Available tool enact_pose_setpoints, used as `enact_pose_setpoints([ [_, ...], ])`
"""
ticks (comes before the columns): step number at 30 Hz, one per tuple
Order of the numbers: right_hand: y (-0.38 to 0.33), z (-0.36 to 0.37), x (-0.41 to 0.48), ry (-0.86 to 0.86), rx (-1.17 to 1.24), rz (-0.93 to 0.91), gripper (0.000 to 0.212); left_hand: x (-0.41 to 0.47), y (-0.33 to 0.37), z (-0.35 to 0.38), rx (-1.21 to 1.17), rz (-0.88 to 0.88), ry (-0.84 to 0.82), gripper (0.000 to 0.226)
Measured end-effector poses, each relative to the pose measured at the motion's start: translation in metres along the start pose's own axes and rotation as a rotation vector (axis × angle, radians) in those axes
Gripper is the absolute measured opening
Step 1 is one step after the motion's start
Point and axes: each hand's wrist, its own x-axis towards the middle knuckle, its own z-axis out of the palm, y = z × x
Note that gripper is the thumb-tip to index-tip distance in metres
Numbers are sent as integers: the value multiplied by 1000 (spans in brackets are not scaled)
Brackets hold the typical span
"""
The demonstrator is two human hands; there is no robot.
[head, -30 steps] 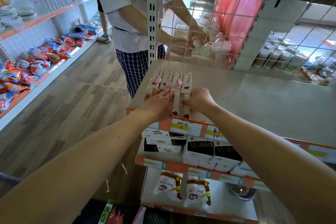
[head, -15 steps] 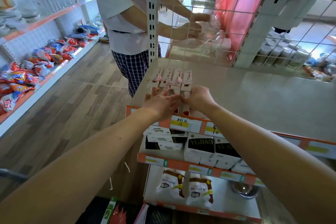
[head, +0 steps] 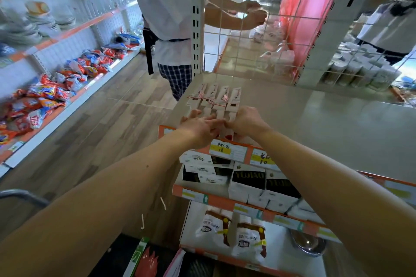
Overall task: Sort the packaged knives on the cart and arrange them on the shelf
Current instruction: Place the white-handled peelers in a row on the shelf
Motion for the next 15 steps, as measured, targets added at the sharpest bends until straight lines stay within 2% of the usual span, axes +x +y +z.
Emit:
enact_pose_setpoints([
  [4,0,-10,-8,-11,-57,2,21,-6,-10,6,-89,-42,93,49],
  [10,-10,-15,-43,53,-214,15,37,-29,-30,7,-90,-88,107,52],
  [15,-29,-5,-83,82,-252,56,38,-57,-51,12,-25,-2,143,54],
])
